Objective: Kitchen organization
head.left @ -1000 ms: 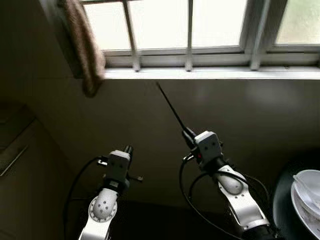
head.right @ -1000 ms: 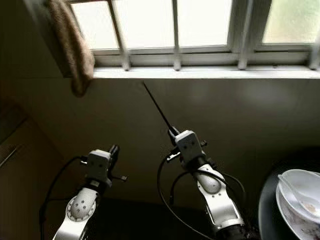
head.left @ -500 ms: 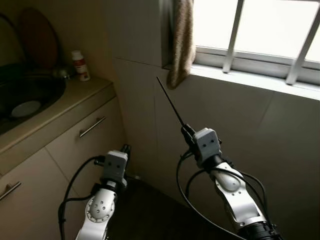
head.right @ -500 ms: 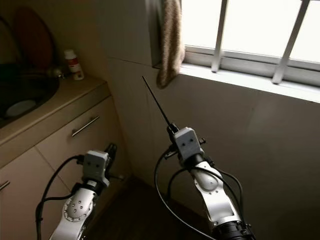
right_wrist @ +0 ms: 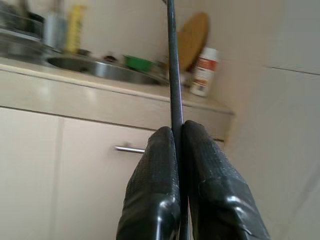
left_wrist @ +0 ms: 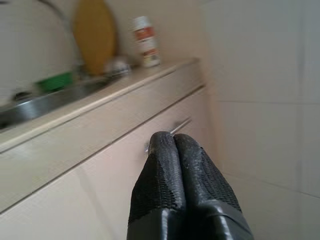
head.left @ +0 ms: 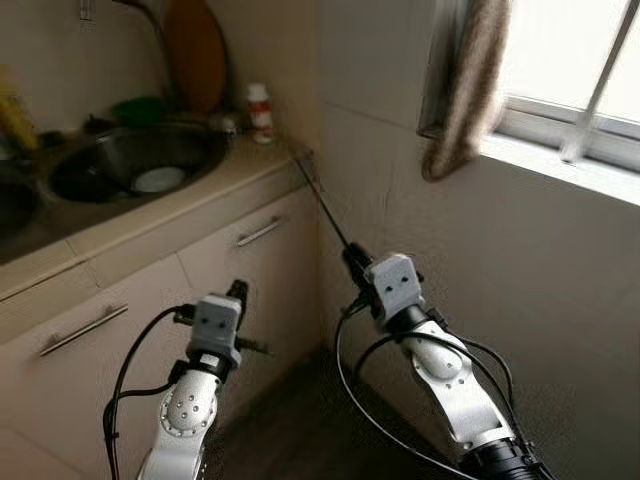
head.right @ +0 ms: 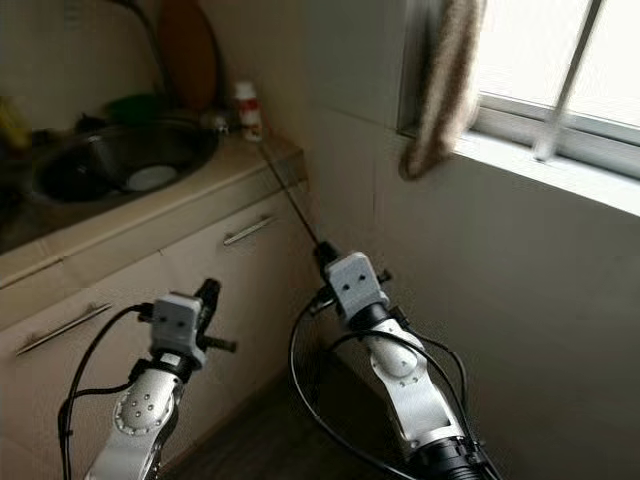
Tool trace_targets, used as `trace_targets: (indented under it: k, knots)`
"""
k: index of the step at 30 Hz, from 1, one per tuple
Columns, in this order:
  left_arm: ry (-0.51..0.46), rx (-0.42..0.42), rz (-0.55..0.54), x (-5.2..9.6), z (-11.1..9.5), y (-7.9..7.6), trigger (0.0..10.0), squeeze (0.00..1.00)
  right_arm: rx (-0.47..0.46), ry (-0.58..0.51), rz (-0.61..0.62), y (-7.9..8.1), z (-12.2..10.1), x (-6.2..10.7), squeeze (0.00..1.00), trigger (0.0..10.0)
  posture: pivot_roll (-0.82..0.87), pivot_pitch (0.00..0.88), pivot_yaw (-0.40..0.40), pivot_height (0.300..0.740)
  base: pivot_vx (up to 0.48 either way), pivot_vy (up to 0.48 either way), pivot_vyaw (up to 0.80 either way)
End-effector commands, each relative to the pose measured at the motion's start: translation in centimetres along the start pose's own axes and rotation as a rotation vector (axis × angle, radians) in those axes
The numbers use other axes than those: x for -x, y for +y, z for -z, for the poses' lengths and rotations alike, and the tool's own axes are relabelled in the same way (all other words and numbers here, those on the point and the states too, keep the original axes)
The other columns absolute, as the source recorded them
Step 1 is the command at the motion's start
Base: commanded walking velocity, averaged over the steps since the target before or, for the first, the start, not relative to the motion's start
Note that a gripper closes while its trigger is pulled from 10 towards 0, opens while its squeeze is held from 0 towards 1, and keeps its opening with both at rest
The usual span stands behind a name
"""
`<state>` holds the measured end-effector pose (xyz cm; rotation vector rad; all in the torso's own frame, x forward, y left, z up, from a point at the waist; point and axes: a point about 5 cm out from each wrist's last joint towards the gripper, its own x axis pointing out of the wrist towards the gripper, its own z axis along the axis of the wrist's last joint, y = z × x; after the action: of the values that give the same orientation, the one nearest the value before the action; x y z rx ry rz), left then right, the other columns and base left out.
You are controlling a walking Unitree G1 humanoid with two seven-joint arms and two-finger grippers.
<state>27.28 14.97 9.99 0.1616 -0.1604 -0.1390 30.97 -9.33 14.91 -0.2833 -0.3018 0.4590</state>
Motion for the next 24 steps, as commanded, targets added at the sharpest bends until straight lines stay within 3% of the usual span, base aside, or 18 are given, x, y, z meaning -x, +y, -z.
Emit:
trace_targets:
  k: [1, 12, 18, 19, 21, 22, 23, 24]
  knots:
    - [-0.006, 0.005, 0.014, 0.0, -0.1, -0.3, 10.0, 0.0, 0.011, -0.006, 0.011, -0.3, -0.1, -0.1, 0.0, 0.0, -0.1, 0.0, 0.056, 0.74, 0.0, 0.0, 0.8]
    - [-0.021, 0.004, 0.013, -0.1, -0.4, -0.3, 10.0, 0.0, -0.01, -0.058, 0.033, -0.3, -0.9, -0.6, 0.0, 0.0, -0.09, 0.0, 0.056, 0.74, 0.0, 0.0, 0.79]
    - [-0.028, 0.002, 0.009, -0.2, -0.5, -0.1, 10.0, 0.0, -0.031, -0.076, 0.059, -0.7, -1.3, -0.9, 0.0, 0.0, -0.09, 0.0, 0.056, 0.74, 0.0, 0.0, 0.0]
    - [-0.027, 0.003, 0.008, -0.2, -0.4, -0.1, 10.0, 0.0, -0.032, -0.072, 0.061, -0.7, -1.2, -1.0, 0.0, 3.9, -0.09, 0.0, 0.057, 0.74, 0.0, 0.0, 0.0]
    - [-0.026, 0.004, 0.007, -0.2, -0.4, -0.1, 10.0, 0.0, -0.031, -0.069, 0.063, -0.7, -1.2, -1.0, 0.0, 4.3, -0.09, 0.0, 0.057, 0.74, 0.0, 0.0, 0.0]
    - [-0.025, 0.005, 0.008, -0.1, -0.4, -0.1, 10.0, 0.0, -0.031, -0.066, 0.063, -0.6, -1.1, -1.0, 0.0, 6.2, -0.09, 0.0, 0.057, 0.74, 0.0, 0.0, 0.0]
    - [-0.025, 0.004, 0.009, -0.1, -0.4, -0.1, 10.0, 0.0, -0.03, -0.064, 0.062, -0.6, -1.1, -1.0, 0.0, 8.8, -0.09, 0.0, 0.057, 0.74, 0.0, 0.0, 0.0]
    - [-0.026, 0.004, 0.01, -0.1, -0.4, -0.2, 10.0, 0.0, -0.03, -0.063, 0.062, -0.6, -1.1, -1.0, 0.0, 8.8, -0.09, 0.0, 0.057, 0.74, 0.0, 0.0, 0.0]
